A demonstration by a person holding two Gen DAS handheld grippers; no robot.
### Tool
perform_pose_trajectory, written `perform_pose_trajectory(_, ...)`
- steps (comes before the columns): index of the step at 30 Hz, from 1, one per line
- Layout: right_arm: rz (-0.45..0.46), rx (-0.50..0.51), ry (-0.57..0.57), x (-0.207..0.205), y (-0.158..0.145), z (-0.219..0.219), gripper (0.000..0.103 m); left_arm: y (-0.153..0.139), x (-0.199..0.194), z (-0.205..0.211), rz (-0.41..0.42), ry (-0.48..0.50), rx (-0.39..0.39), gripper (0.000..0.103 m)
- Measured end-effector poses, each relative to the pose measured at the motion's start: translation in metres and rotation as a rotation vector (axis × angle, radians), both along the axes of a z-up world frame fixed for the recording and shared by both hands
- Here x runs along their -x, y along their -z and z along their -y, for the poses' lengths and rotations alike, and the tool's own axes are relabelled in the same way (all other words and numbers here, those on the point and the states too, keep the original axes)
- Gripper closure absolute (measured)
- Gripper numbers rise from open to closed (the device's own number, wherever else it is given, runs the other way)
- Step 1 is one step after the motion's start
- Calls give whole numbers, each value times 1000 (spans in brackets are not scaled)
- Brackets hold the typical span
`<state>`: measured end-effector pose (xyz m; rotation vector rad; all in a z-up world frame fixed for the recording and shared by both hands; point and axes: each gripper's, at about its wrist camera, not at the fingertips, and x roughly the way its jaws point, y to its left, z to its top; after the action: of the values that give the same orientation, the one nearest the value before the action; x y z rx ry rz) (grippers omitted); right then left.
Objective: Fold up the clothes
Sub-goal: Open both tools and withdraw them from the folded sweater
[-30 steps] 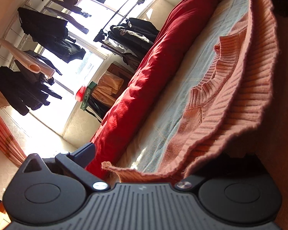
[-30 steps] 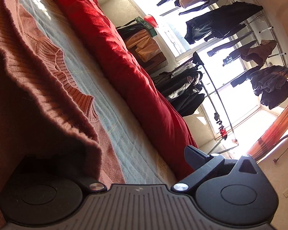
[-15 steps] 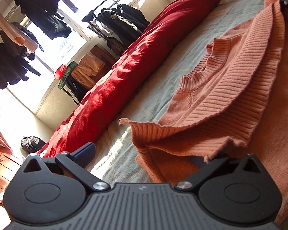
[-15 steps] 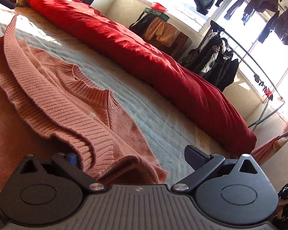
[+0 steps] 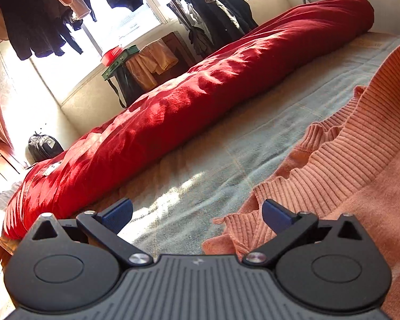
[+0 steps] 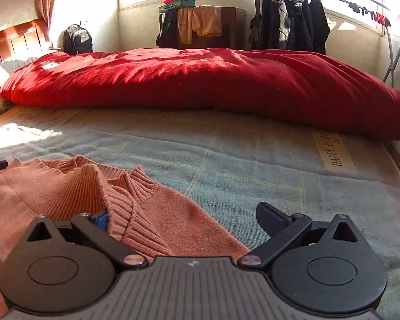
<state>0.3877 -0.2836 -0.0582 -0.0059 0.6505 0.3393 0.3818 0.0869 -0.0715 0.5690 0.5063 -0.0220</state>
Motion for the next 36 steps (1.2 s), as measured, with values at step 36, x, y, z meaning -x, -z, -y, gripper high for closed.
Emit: perform_pose_trajectory(36, -51, -397, -15, 150, 20, 52, 0, 17, 111, 6, -371, 261, 461, 1)
